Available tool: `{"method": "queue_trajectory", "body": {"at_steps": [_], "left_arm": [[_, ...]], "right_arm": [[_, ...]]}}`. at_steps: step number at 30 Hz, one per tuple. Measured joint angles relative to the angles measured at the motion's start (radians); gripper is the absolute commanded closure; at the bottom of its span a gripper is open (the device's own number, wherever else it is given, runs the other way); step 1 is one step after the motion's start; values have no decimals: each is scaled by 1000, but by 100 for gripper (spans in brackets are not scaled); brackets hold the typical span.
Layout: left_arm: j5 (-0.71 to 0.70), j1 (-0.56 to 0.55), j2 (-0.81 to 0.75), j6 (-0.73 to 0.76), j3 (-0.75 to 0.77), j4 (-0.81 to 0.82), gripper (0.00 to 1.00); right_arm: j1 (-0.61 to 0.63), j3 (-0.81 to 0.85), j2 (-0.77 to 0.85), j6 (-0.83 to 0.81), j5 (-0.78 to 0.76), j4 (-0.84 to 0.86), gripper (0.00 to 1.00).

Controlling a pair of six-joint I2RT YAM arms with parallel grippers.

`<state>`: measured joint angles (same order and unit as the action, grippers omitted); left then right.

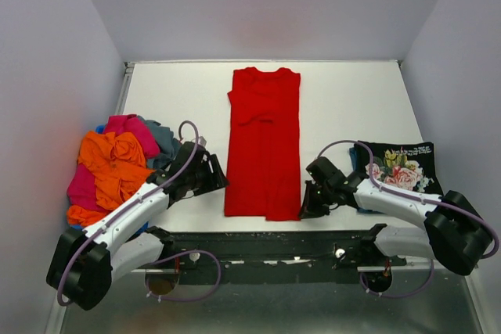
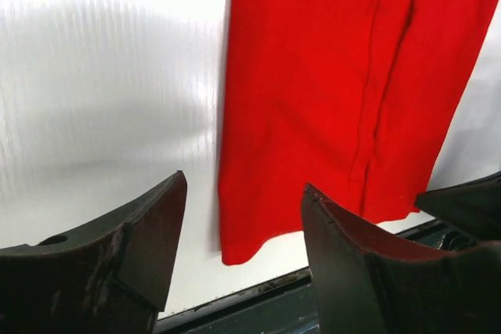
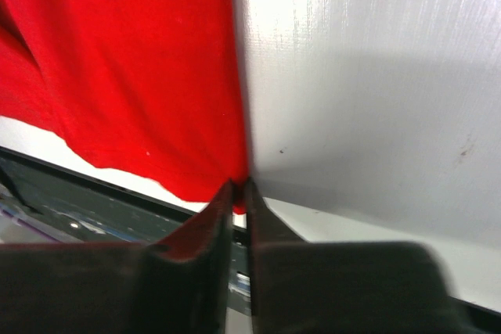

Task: Fold and stack the t-shirts
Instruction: Grab the bottom of the folded rectangular tshirt with both arms

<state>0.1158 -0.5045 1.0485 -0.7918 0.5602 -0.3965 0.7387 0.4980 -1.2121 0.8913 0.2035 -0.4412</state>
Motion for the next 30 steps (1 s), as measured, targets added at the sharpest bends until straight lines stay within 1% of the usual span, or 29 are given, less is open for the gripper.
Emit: {"method": "queue_trajectory", "body": {"at_steps": [3, 8, 15, 20, 21, 23, 24, 25, 26, 30], "left_arm": [[5, -9, -60, -29, -53, -10, 37], [41, -37, -58, -71, -98, -16, 41], [63, -105, -35, -107, -111, -48, 56], [80, -137, 14, -123, -125, -48, 58], [80, -143, 19, -126, -127, -48, 61], [81, -153, 30, -134, -127, -45, 73], [80, -155, 34, -136, -128, -42, 85], [81, -156, 39, -138, -131, -34, 95], [83, -157, 43, -145, -136, -26, 100], [91, -159, 37, -149, -140, -16, 100]], "right_arm": [[0, 0, -11, 6, 3, 1, 99], [0, 0, -11, 7, 3, 1, 99], [0, 0, -8, 7, 3, 0, 99], [0, 0, -8, 7, 3, -1, 99], [0, 0, -8, 7, 3, -1, 99], [0, 0, -8, 7, 3, -1, 99], [0, 0, -8, 7, 3, -1, 99], [0, 0, -8, 7, 3, -1, 99], [0, 0, -8, 7, 3, -1, 99], [0, 6, 3, 7, 2, -23, 99]]}}
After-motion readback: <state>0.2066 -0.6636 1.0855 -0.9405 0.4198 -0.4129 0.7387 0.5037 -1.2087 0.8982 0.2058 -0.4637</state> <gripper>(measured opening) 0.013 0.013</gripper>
